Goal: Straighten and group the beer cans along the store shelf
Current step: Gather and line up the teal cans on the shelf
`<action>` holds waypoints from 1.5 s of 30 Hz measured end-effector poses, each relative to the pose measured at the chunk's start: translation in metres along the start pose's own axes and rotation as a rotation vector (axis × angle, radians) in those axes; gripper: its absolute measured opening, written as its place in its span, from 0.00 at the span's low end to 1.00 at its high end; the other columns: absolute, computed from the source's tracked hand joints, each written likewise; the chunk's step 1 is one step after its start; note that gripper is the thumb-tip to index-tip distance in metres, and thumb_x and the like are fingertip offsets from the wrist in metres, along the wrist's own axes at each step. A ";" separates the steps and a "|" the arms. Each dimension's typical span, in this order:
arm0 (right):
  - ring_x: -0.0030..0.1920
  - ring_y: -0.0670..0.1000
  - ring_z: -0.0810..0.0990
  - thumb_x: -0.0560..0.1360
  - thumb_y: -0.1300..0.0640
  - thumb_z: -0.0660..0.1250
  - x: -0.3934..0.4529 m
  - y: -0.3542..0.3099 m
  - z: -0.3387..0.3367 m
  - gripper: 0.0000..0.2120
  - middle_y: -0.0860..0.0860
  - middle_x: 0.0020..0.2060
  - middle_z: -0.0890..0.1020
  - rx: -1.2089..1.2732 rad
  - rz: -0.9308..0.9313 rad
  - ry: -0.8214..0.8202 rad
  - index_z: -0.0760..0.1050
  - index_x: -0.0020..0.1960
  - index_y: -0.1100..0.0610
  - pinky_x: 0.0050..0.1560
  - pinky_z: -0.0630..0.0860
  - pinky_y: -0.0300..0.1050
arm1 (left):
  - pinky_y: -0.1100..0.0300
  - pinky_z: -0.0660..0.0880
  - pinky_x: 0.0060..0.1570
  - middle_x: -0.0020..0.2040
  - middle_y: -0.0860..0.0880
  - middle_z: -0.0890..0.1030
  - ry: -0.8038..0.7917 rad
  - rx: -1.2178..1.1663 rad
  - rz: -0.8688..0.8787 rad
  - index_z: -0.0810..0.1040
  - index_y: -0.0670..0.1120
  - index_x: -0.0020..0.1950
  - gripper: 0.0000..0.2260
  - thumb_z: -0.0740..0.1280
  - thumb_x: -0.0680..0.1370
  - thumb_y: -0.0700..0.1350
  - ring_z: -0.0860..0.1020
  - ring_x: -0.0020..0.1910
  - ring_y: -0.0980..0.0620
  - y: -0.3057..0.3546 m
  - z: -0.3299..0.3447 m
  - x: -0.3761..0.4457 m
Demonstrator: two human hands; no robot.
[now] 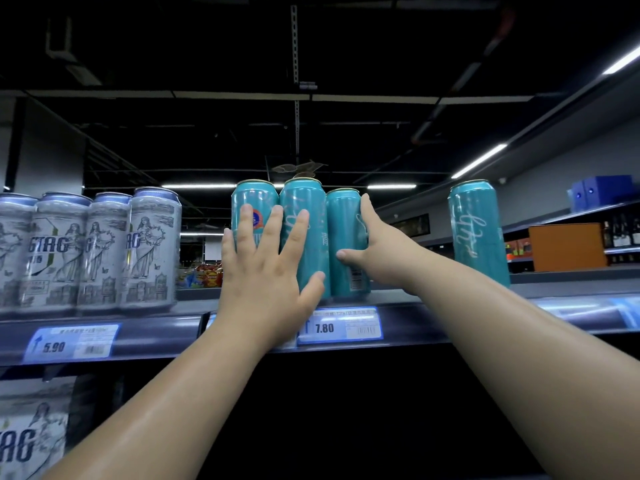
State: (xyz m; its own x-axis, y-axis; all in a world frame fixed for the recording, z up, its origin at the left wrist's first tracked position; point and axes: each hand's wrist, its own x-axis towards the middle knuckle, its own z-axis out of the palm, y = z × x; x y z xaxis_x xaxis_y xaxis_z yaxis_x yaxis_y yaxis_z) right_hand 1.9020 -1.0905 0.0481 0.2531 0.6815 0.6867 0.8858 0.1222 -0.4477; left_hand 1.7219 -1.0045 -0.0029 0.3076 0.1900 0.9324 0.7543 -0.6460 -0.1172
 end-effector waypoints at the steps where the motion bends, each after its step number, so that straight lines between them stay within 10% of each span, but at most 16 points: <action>1: 0.65 0.52 0.76 0.76 0.47 0.73 -0.004 0.000 -0.002 0.51 0.49 0.74 0.72 -0.013 -0.017 0.019 0.38 0.82 0.41 0.67 0.72 0.51 | 0.37 0.42 0.74 0.81 0.46 0.46 0.002 -0.002 0.000 0.39 0.57 0.79 0.36 0.47 0.74 0.67 0.35 0.77 0.41 0.000 0.000 0.000; 10: 0.73 0.59 0.63 0.73 0.48 0.72 -0.049 0.050 -0.056 0.36 0.55 0.72 0.69 -0.445 -0.019 0.628 0.63 0.78 0.50 0.74 0.59 0.59 | 0.38 0.42 0.74 0.81 0.45 0.48 0.013 -0.016 -0.002 0.43 0.56 0.80 0.36 0.49 0.74 0.66 0.37 0.77 0.40 0.001 -0.002 -0.001; 14: 0.67 0.63 0.67 0.75 0.51 0.72 -0.054 0.065 -0.064 0.43 0.56 0.75 0.58 -0.398 0.261 0.464 0.50 0.81 0.44 0.66 0.70 0.61 | 0.38 0.42 0.74 0.81 0.46 0.48 0.010 -0.013 -0.003 0.43 0.56 0.80 0.37 0.48 0.74 0.66 0.37 0.77 0.40 0.001 -0.003 -0.001; 20: 0.46 0.56 0.77 0.77 0.58 0.67 -0.050 0.068 -0.066 0.43 0.54 0.66 0.65 -0.335 0.203 0.435 0.43 0.79 0.40 0.42 0.79 0.53 | 0.39 0.41 0.74 0.81 0.45 0.48 0.008 0.012 -0.006 0.42 0.56 0.80 0.37 0.47 0.74 0.67 0.37 0.77 0.40 0.001 -0.003 -0.001; 26: 0.51 0.58 0.78 0.71 0.48 0.78 -0.033 0.058 -0.062 0.60 0.59 0.67 0.71 -0.196 0.303 0.293 0.33 0.81 0.45 0.50 0.78 0.54 | 0.36 0.36 0.72 0.81 0.43 0.51 0.021 0.085 0.025 0.47 0.54 0.81 0.37 0.47 0.74 0.66 0.40 0.77 0.37 0.005 -0.006 0.002; 45: 0.57 0.51 0.79 0.70 0.40 0.74 -0.053 0.007 -0.018 0.52 0.46 0.61 0.79 -0.029 -0.069 0.350 0.40 0.80 0.36 0.55 0.78 0.54 | 0.41 0.36 0.74 0.81 0.45 0.46 -0.002 0.036 0.027 0.41 0.57 0.79 0.35 0.48 0.74 0.65 0.37 0.78 0.42 0.004 -0.004 -0.001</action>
State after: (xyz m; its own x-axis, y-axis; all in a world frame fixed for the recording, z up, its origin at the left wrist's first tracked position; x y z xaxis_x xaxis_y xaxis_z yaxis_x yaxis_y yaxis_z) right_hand 1.9015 -1.1392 0.0191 0.3054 0.3830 0.8718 0.9149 0.1357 -0.3801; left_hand 1.7220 -1.0100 -0.0031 0.3299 0.1744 0.9278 0.7658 -0.6241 -0.1550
